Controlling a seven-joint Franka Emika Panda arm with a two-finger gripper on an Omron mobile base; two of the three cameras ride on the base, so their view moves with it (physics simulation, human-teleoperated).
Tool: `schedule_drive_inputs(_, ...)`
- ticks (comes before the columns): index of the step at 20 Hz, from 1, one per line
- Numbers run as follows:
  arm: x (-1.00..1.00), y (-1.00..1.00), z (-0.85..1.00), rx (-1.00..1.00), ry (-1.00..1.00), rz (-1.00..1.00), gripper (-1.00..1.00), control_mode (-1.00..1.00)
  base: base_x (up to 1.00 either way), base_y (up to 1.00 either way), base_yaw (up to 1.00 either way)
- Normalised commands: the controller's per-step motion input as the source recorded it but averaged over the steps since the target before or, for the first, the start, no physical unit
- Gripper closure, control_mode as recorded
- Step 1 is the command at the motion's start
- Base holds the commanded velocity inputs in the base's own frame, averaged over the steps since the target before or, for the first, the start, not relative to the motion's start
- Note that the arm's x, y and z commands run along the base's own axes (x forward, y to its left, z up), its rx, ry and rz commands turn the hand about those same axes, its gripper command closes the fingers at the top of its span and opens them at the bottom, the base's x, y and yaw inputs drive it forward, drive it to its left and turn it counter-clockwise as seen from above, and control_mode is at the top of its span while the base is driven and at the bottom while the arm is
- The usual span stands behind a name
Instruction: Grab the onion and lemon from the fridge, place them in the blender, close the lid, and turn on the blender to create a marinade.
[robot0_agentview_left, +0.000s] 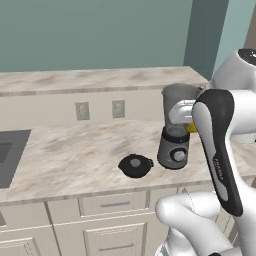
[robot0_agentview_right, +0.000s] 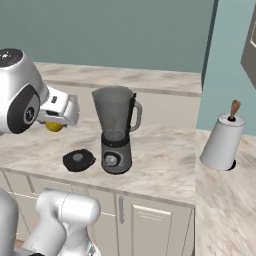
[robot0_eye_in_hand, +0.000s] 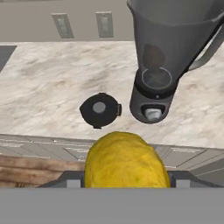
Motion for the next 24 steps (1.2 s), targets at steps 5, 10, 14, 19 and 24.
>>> schedule_drive_inputs(5,0.0,0.0,0.0,0.0,0.0,0.0,1.0,1.0,0.0,0.0,0.0)
schedule_drive_inputs(10,0.0,0.0,0.38,-0.05,-0.06,0.0,1.0,-1.0,0.02,0.0,0.0)
schedule_drive_inputs(14,0.1,0.0,0.79,-0.09,-0.09,0.0,1.0,-1.0,0.0,0.0,0.0)
schedule_drive_inputs(19,0.46,-0.07,0.53,-0.03,-0.02,0.0,1.0,-1.0,0.0,0.0,0.0)
schedule_drive_inputs(24,0.71,-0.39,0.15,0.0,0.0,0.0,1.0,-1.0,0.0,0.0,0.0)
